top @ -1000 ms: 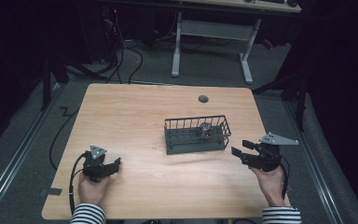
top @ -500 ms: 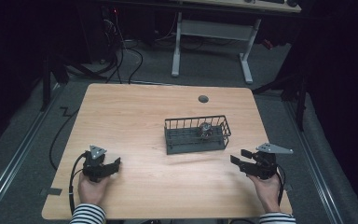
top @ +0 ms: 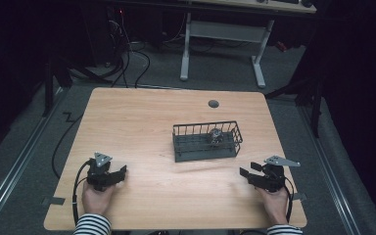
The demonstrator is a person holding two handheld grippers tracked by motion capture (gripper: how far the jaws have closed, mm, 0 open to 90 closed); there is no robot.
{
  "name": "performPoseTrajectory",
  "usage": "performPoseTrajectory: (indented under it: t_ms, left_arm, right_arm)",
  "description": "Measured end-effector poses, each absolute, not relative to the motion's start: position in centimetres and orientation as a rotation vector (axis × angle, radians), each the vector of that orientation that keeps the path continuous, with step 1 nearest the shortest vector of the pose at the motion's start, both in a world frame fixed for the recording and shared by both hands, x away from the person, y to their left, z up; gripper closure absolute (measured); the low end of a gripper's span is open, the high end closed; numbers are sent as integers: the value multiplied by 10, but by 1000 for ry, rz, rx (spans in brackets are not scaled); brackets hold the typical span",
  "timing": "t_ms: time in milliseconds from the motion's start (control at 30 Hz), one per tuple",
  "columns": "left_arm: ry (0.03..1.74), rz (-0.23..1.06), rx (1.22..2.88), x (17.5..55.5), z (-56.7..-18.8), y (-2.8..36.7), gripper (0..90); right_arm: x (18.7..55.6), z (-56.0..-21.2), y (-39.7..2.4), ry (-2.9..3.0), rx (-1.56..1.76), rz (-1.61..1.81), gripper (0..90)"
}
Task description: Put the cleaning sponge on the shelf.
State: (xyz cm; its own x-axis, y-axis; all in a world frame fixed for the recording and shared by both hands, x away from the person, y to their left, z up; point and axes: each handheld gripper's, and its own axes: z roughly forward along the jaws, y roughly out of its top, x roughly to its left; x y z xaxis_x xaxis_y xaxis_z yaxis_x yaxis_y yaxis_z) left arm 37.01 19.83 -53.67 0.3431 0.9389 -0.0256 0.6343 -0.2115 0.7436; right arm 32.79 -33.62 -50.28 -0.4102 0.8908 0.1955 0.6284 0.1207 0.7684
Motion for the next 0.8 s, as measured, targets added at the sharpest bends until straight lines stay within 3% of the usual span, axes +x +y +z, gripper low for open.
performPoseTrajectory:
  t_ms: [800]
  left_arm:
    - [1366,592,1954,370,-537,197,277]
  right_arm:
    - [329,-530,-320,2085,1417,879,359]
